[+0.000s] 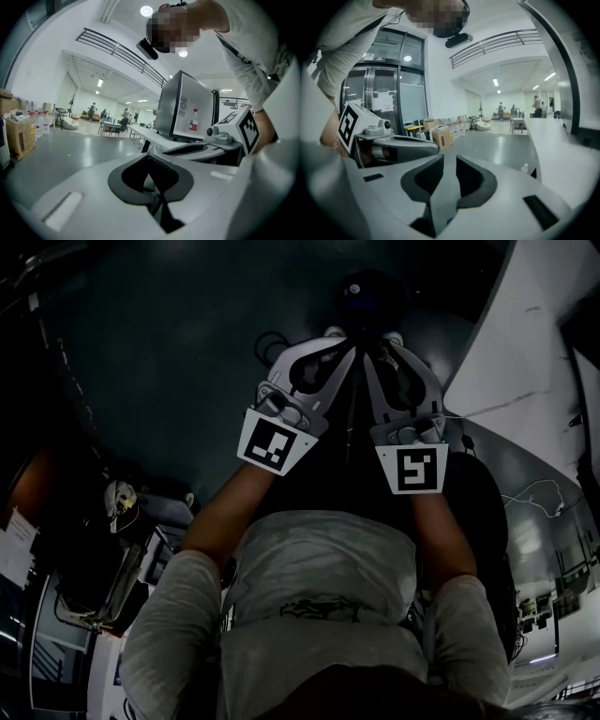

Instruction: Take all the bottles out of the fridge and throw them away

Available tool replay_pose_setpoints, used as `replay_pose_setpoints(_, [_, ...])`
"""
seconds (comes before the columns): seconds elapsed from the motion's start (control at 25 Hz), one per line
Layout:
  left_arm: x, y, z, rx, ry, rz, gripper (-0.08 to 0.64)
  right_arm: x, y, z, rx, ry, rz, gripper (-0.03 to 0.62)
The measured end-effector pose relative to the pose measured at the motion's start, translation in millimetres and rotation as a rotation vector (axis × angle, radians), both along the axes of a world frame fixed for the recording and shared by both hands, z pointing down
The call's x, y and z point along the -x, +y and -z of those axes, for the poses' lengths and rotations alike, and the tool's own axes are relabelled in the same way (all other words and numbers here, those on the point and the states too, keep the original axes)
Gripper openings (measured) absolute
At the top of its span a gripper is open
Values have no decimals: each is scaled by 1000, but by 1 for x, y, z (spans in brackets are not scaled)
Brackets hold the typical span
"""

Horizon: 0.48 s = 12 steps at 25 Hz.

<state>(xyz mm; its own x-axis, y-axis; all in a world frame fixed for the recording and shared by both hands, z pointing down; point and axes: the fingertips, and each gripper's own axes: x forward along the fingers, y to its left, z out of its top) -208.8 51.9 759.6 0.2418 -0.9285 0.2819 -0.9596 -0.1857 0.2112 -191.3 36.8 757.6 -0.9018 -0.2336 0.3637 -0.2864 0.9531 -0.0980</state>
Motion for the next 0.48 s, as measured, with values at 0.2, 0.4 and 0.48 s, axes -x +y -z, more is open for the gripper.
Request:
replay_pose_setpoints(0.2, [7,-6,74,-67,22,18,8,5,-11,72,-39,-46,-12,64])
replay_pose_setpoints(0.4, [3,-10,133,-100,15,-18,8,7,-19,136,-75,-89,-26,48])
replay_pose_setpoints(0.48, [4,-9,157,-111,25,-17,8,7,-21,162,-87,-105,-34,44])
